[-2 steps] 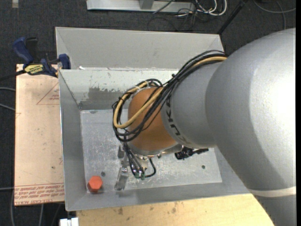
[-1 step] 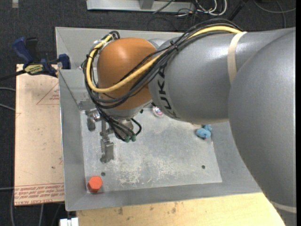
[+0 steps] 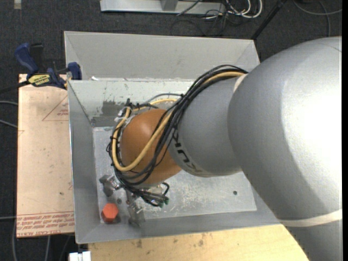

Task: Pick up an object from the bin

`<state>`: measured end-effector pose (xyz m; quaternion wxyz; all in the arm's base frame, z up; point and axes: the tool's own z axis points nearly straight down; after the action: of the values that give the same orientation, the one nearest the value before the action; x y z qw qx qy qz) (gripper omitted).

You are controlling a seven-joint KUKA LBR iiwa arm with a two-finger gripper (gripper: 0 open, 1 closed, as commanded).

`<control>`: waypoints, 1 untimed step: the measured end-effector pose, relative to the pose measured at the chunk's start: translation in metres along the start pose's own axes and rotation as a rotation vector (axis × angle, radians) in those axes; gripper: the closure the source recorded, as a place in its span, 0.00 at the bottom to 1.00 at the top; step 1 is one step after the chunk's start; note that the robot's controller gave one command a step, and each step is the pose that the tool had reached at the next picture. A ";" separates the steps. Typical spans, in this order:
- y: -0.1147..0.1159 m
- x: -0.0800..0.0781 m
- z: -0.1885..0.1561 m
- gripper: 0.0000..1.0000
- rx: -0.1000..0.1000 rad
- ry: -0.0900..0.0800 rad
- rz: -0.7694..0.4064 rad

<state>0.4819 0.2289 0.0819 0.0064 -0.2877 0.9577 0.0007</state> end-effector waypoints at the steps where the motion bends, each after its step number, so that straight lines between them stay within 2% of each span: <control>1: 0.010 -0.027 -0.030 0.00 -0.005 0.006 -0.474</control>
Offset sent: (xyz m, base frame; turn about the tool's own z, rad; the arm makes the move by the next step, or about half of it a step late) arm 0.0158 0.0212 0.0300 -0.4761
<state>0.4986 0.2515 0.1126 0.0027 -0.5046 0.8634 0.0008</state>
